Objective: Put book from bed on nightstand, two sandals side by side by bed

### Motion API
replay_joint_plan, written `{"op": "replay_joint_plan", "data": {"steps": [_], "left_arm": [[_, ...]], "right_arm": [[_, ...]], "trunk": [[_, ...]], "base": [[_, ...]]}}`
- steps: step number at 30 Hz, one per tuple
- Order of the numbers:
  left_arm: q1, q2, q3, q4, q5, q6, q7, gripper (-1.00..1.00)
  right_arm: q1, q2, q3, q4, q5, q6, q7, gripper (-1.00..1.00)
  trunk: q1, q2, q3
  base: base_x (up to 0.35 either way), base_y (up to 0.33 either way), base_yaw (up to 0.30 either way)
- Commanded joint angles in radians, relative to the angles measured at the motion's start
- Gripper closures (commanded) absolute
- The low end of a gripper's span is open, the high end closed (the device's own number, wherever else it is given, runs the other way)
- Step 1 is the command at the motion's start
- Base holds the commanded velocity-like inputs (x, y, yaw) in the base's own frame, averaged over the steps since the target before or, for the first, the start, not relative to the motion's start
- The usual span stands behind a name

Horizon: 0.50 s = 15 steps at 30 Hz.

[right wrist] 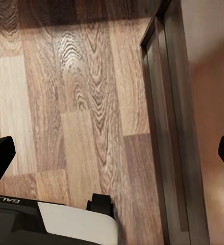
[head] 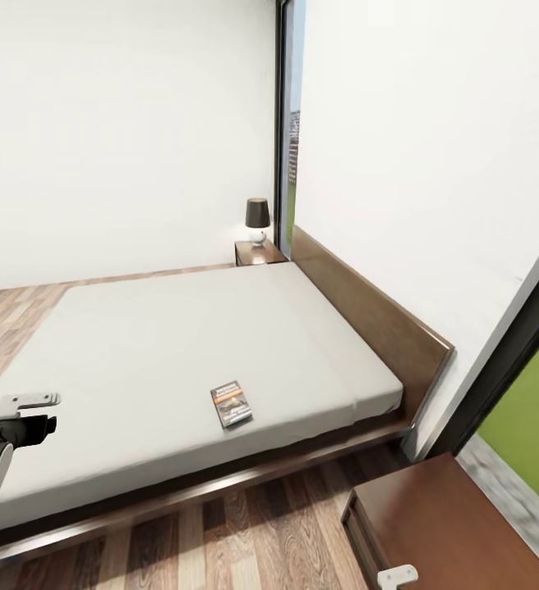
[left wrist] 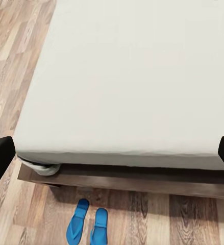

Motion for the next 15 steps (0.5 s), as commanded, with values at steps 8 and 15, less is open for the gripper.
{"op": "replay_joint_plan", "data": {"steps": [8,15], "left_arm": [[0.000,0.000,-0.001,0.000,0.000,0.005,0.003,-1.00],[0.000,0.000,-0.002,-0.001,0.000,0.005,0.003,-1.00]], "right_arm": [[-0.001,0.000,0.002,0.001,0.005,-0.003,0.001,-1.00],[-0.001,0.000,0.003,0.001,0.005,-0.003,0.001,-1.00]], "trunk": [[0.000,-0.001,0.012],[0.000,-0.001,0.023]], "base": [[0.000,0.000,0.000],[0.000,0.000,0.000]]}}
